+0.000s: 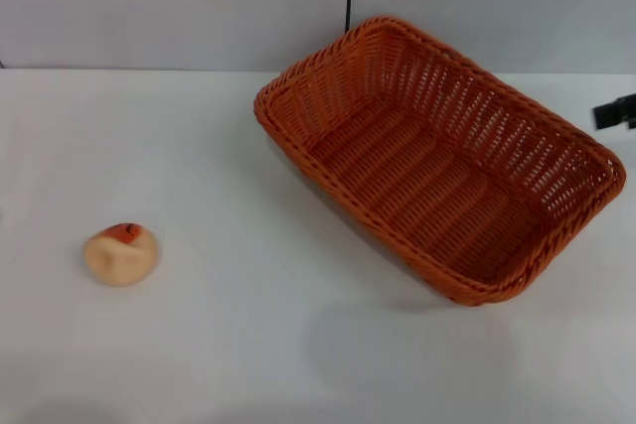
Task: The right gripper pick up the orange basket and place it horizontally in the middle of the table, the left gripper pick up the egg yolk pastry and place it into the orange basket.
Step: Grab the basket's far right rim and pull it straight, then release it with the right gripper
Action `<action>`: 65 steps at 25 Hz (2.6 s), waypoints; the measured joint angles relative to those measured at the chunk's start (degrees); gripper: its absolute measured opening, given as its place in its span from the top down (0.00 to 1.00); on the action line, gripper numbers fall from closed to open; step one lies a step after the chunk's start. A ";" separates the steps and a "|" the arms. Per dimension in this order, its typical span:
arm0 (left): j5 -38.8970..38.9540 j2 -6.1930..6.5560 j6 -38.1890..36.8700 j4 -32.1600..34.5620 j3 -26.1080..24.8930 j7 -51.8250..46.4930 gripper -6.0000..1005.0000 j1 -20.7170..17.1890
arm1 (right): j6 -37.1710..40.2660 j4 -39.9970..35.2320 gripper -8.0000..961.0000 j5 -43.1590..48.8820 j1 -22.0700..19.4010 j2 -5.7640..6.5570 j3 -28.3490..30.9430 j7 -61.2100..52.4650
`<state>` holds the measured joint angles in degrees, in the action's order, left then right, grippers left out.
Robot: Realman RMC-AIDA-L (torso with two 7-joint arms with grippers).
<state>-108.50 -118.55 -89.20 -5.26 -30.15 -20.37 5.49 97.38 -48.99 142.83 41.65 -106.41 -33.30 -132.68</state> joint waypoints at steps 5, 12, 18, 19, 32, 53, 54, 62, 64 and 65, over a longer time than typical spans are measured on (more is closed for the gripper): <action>-0.13 -0.01 -0.18 -0.01 0.05 -0.02 0.21 -0.07 | -6.64 3.83 0.21 0.00 0.30 -2.52 -1.65 2.28; -0.14 0.03 -0.58 -0.01 0.93 -0.02 0.21 -0.16 | -13.29 5.35 0.21 -0.78 0.39 -5.95 -1.75 5.78; -0.13 0.08 -0.68 -0.01 1.19 -0.02 0.21 -0.44 | -16.67 9.04 0.22 -1.61 1.49 -6.28 -1.90 7.15; -0.11 0.11 -0.69 -0.01 1.19 -0.02 0.21 -0.47 | -16.76 9.21 0.24 -1.62 1.59 -6.30 -2.01 7.25; 0.21 0.26 -0.79 0.06 0.81 -0.02 0.22 -0.09 | -19.16 9.43 0.57 -1.45 1.55 -6.70 -3.64 7.36; -0.06 0.22 -0.84 0.34 1.18 -0.08 0.23 -1.50 | -7.47 -4.22 0.79 -7.68 1.11 -8.77 -10.09 38.73; -0.07 0.22 -0.88 0.28 1.26 -0.09 0.23 -1.58 | -7.47 -4.22 0.79 -7.68 1.11 -8.77 -10.09 38.73; -0.13 0.34 -0.98 0.18 2.28 -0.11 0.23 -1.83 | -5.78 -3.67 0.77 -8.26 1.97 -8.86 -12.76 47.52; -0.14 0.35 -0.98 0.13 2.28 -0.11 0.23 -1.85 | -5.54 -3.36 0.77 -8.63 2.05 -9.12 -13.18 49.63; -0.14 0.33 -0.99 0.11 2.28 -0.11 0.23 -1.88 | -5.43 -3.21 0.76 -8.76 2.10 -9.22 -13.53 50.45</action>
<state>-108.64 -118.22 -90.20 -5.15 -27.86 -20.48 3.61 91.95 -52.20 134.07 43.75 -115.62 -46.83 -82.23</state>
